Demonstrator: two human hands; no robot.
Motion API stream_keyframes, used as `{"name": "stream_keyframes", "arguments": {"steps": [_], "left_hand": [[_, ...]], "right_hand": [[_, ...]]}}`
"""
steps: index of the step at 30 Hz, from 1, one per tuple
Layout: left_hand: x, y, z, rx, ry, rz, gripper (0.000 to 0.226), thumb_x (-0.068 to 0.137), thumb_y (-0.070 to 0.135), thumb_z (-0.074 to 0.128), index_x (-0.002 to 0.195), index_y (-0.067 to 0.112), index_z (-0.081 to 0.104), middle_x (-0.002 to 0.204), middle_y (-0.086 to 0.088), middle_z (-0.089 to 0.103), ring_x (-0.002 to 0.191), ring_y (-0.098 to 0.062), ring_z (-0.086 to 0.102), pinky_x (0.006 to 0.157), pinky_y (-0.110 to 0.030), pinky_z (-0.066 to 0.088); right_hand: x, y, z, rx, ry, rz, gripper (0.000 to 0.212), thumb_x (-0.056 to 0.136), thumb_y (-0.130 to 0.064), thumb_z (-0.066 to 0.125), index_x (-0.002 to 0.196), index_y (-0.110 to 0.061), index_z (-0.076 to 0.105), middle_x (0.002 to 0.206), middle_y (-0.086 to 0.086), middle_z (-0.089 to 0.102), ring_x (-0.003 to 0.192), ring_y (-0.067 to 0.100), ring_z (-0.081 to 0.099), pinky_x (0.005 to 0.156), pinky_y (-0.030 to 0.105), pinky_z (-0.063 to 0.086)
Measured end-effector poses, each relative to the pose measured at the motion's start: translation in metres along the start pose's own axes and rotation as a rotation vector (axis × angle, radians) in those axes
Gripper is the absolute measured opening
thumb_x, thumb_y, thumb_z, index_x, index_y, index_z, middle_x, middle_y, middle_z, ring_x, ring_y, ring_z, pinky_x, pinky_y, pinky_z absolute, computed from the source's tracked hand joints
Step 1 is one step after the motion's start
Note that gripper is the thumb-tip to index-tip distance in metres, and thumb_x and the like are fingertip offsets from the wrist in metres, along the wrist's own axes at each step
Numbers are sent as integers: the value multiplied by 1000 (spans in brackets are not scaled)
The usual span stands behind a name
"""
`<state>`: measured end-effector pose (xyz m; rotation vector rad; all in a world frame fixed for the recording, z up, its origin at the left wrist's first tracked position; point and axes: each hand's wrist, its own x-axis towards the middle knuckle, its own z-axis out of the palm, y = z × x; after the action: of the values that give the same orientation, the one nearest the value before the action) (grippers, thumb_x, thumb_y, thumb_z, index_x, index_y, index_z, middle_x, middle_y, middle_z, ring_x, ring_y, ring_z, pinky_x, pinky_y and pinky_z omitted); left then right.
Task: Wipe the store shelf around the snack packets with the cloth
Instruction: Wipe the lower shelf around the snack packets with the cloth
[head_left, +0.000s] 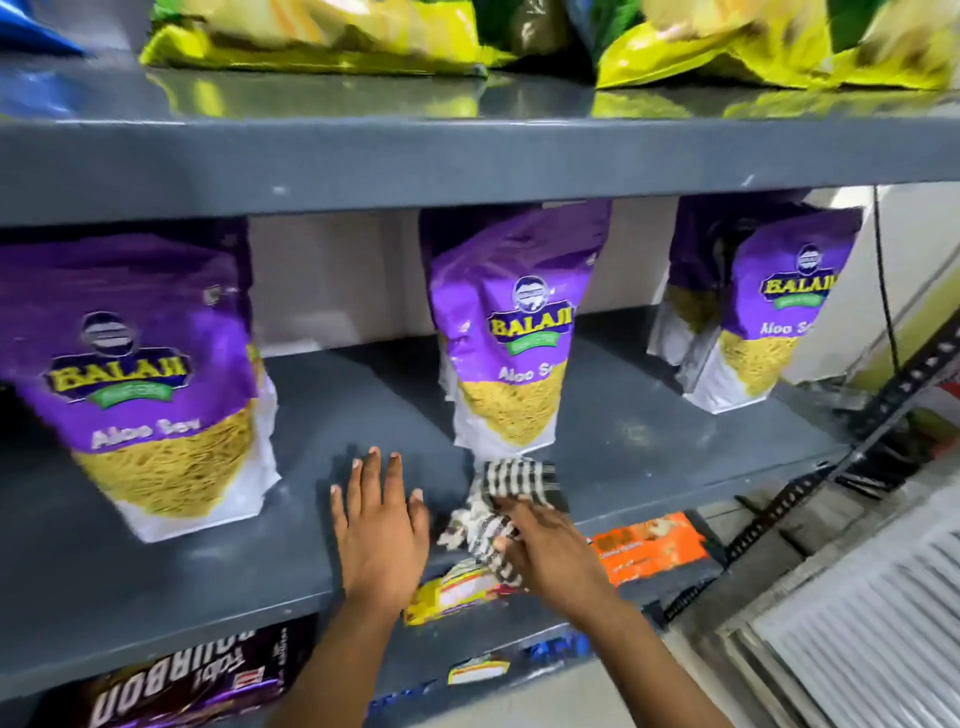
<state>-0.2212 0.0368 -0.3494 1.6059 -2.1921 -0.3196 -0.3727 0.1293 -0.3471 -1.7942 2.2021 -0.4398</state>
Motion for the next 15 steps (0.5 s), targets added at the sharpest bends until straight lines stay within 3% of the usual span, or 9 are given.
{"name": "stream_keyframes", "arguments": {"steps": [4, 6, 8, 10, 12, 14, 15], "left_hand": [[11, 25, 25, 25, -81, -182, 50, 92, 23, 45, 137, 4, 35, 151, -19, 29, 140, -35, 24, 115, -53, 15], [8, 28, 31, 88, -62, -192, 49, 90, 26, 43, 134, 2, 42, 146, -24, 35, 136, -41, 30, 111, -58, 20], [6, 27, 32, 108, -34, -201, 57, 84, 31, 34, 130, -1, 46, 141, -28, 41, 132, -46, 35, 108, -62, 23], [8, 27, 33, 145, -28, -207, 58, 85, 32, 30, 133, 3, 43, 144, -26, 37, 134, -45, 31, 109, -61, 21], [9, 25, 34, 166, -63, -227, 50, 93, 30, 34, 139, 11, 34, 151, -18, 29, 140, -39, 21, 114, -56, 17], [11, 23, 35, 160, -58, -243, 50, 94, 31, 35, 141, 17, 30, 154, -12, 24, 142, -35, 15, 116, -53, 15], [11, 23, 36, 160, -56, -254, 51, 93, 34, 31, 142, 18, 30, 154, -11, 24, 142, -35, 15, 116, -52, 15]], "right_hand": [[-12, 75, -38, 54, 27, 109, 40, 95, -27, 43, 134, -20, 39, 128, 10, 56, 118, 26, 51, 92, 33, 38], [-10, 96, -59, 333, 68, 230, 22, 94, -22, 47, 114, -14, 49, 97, 13, 63, 92, 32, 60, 79, 41, 47], [9, 106, -83, 557, 198, 294, 3, 94, -18, 47, 92, -17, 47, 77, 14, 58, 77, 35, 59, 76, 54, 51], [50, 110, -107, 574, 365, 317, 13, 94, -22, 46, 81, -21, 43, 83, 24, 60, 81, 39, 60, 75, 51, 51], [102, 110, -124, 528, 456, 345, 12, 94, -24, 44, 91, -12, 47, 96, 30, 63, 89, 41, 61, 72, 43, 47], [152, 109, -129, 402, 445, 438, 24, 93, -25, 42, 106, -6, 46, 111, 29, 61, 103, 42, 59, 81, 45, 47], [171, 108, -126, 322, 361, 459, 29, 93, -26, 41, 114, -6, 45, 118, 27, 58, 110, 41, 56, 87, 46, 46]]}}
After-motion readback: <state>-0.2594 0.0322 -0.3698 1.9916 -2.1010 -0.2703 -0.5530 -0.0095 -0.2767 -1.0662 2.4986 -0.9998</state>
